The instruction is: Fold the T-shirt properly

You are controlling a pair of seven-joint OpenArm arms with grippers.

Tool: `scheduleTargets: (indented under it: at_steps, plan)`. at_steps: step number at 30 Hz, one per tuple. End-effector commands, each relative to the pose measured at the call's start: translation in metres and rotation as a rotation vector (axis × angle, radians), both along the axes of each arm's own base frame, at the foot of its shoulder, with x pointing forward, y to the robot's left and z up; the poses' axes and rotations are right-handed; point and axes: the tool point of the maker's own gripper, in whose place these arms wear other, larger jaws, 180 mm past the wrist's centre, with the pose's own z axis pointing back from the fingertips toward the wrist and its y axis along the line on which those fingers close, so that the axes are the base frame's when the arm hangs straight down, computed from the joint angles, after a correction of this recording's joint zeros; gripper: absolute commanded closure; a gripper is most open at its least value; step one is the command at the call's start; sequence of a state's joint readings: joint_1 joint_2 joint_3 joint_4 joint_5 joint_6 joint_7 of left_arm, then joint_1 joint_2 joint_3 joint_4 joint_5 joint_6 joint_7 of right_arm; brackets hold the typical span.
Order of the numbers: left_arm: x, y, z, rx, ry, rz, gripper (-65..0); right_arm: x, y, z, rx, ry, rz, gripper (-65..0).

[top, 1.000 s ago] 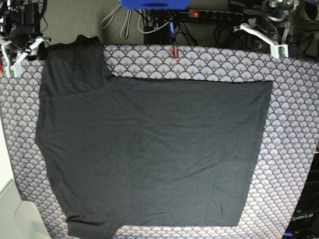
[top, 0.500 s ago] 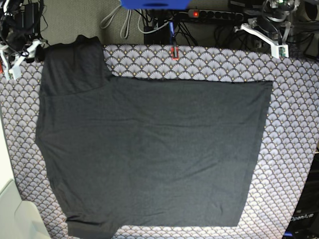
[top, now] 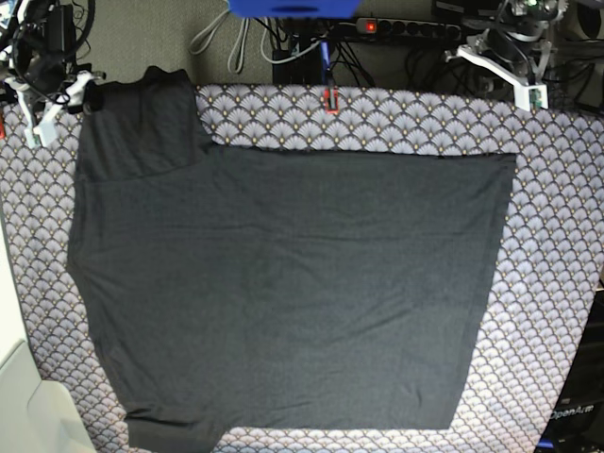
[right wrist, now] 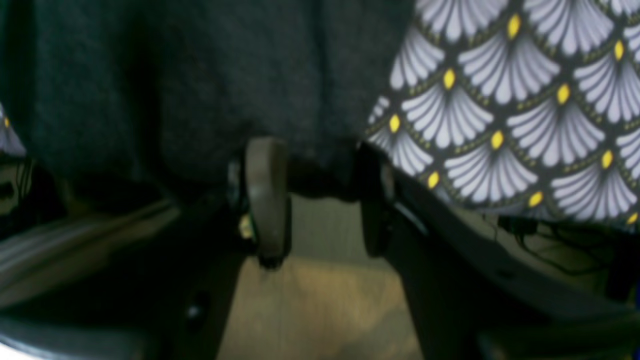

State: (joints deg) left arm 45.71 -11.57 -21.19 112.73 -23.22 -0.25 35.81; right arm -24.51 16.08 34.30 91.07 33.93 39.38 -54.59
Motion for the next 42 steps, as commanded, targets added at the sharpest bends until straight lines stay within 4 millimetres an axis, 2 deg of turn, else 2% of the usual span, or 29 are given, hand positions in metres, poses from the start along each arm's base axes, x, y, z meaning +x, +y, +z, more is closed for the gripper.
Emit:
scheduleTargets:
  at_steps: [1, 8, 14, 17, 22, 28, 36, 40, 42]
  plan:
    - [0.004, 0.002, 0.007, 0.01, -0.026, -0.006, -13.2, 0.005, -0.004, 0.008, -0.011, -0.034, 0.013, -24.8]
    - [0.003, 0.002, 0.007, 0.01, -0.025, -0.006, -13.2, 0.007, -0.009, 0.011, -0.024, -0.047, 0.018, -24.5]
    - [0.003, 0.002, 0.007, 0.01, -0.025, -0.006, -13.2, 0.005, -0.004, 0.008, -0.009, -0.043, 0.012, -23.6]
    - [0.003, 0.002, 0.007, 0.011, -0.024, -0.005, -13.2, 0.003, -0.002, 0.006, -0.001, -0.039, 0.006, -18.1]
    - [0.004, 0.003, 0.007, 0.012, -0.026, -0.004, -13.2, -0.009, -0.005, -0.013, 0.036, 0.015, -0.035, -7.3]
    - [0.004, 0.003, 0.007, 0.012, -0.026, -0.004, -13.2, -0.016, -0.007, -0.021, 0.049, 0.042, -0.053, 0.0]
    - [0.014, 0.046, 0.026, 0.089, -0.086, 0.087, -13.3, -0.017, -0.008, -0.02, 0.046, 0.042, -0.054, 0.0]
    - [0.022, 0.056, 0.037, 0.044, -0.131, 0.123, -13.4, -0.016, -0.011, -0.019, 0.037, 0.04, -0.048, 0.0]
    - [0.032, 0.058, 0.044, 0.009, -0.165, 0.104, -13.4, -0.016, -0.011, -0.019, 0.038, 0.041, -0.047, 0.0]
